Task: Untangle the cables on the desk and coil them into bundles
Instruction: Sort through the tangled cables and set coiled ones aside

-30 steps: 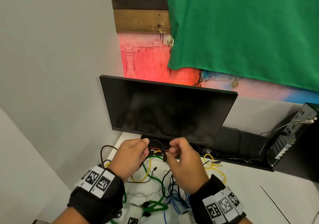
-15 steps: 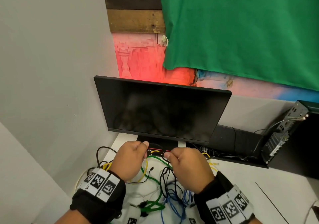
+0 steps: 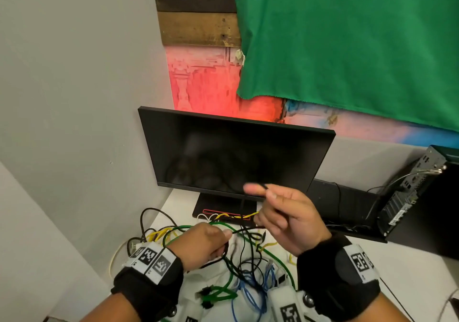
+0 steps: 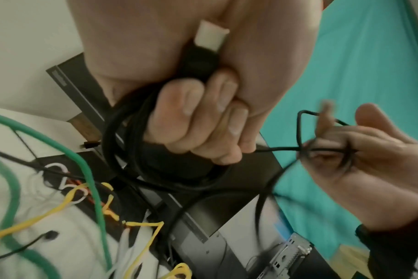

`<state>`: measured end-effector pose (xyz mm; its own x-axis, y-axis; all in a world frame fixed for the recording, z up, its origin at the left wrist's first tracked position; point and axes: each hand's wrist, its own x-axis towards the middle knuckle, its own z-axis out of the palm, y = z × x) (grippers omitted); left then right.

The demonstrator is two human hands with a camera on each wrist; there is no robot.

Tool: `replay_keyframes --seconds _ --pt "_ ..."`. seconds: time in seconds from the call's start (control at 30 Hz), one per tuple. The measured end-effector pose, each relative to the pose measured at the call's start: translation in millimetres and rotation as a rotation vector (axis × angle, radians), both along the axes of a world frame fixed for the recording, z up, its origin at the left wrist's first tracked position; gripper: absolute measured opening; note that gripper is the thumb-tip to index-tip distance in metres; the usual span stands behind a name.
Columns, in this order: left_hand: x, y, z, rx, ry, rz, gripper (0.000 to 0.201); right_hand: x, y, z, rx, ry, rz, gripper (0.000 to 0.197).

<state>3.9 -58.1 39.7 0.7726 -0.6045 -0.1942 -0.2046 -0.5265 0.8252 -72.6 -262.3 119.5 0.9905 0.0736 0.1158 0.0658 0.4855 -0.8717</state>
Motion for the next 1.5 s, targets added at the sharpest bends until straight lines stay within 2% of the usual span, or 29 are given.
replay_keyframes --seconds 0.1,0.23,0.3,0.37,0.47,0.53,0.6,0.63,0.7,0.73,0.77,0.8,0.87,0.9,0.97,1.03,1.1,1.13,1.2,1.3,1.37,1.4,1.43,1.5 --pt "-9 -1 -14 0.050 0.157 0.038 0.056 0 0 6 0.033 -0.040 0.143 0.061" --pt "-20 4 -41 0.226 0.240 0.068 0.054 3 -6 33 0.049 -0.140 0.051 0.044" --pt "-24 12 -49 0.296 0.222 0.037 0.053 5 -14 48 0.039 -0.135 0.026 0.047" --pt "-25 21 -52 0.264 0.270 0.053 0.052 7 -20 56 -0.042 -0.140 0.001 0.046" --pt "-20 31 -50 0.205 0.327 0.153 0.051 6 -18 58 -0.145 -0.213 -0.055 0.026" --pt "-14 35 -49 0.233 0.276 0.172 0.047 6 -13 56 -0.177 -0.255 -0.080 0.022" --pt "-5 41 -54 0.319 0.227 0.229 0.041 4 -11 51 -0.407 -0.350 -0.168 0.020" --pt "-1 46 -55 0.362 0.211 0.298 0.039 5 -13 48 -0.633 -0.435 -0.269 0.024" --pt "5 63 -60 0.443 0.171 0.317 0.039 8 -22 42 -1.144 -0.598 -0.521 0.030" --pt "8 71 -64 0.449 0.202 0.346 0.038 11 -30 39 -1.366 -0.597 -0.620 0.029" --pt "10 79 -68 0.430 0.233 0.381 0.039 14 -38 36 -1.571 -0.492 -0.644 0.030" --pt "11 86 -70 0.392 0.275 0.405 0.045 17 -46 32 -1.763 -0.275 -0.594 0.039" --pt "17 93 -75 0.318 0.299 0.569 0.055 19 -56 13 -2.023 0.231 -0.362 0.065" --pt "20 95 -78 0.295 0.308 0.617 0.056 18 -57 1 -2.080 0.404 -0.241 0.070" --pt "28 103 -80 0.174 0.371 0.708 0.054 14 -59 -25 -2.140 0.613 -0.044 0.068" --pt "35 115 -79 0.061 0.392 0.795 0.052 7 -68 -47 -2.209 0.661 0.101 0.068" --pt "43 125 -76 0.060 0.344 0.837 0.052 2 -83 -59 -2.129 0.625 0.212 0.065" --pt "47 127 -75 0.059 0.332 0.846 0.052 1 -94 -64 -1.995 0.624 0.241 0.067" --pt "52 125 -74 0.032 0.354 0.851 0.052 3 -107 -76 -1.668 0.671 0.181 0.074" --pt "57 118 -75 -0.018 0.372 0.881 0.048 9 -114 -101 -1.312 0.655 0.001 0.074" --pt "57 119 -73 -0.088 0.386 0.945 0.047 12 -126 -123 -0.957 0.664 -0.218 0.060" --pt "57 122 -72 -0.116 0.388 0.980 0.045 12 -139 -133 -0.756 0.703 -0.406 0.048" --pt "57 126 -72 -0.141 0.392 1.011 0.044 12 -154 -142 -0.643 0.747 -0.609 0.037" --pt "55 130 -71 -0.182 0.408 1.045 0.043 8 -182 -160 -0.665 0.852 -0.891 0.032"
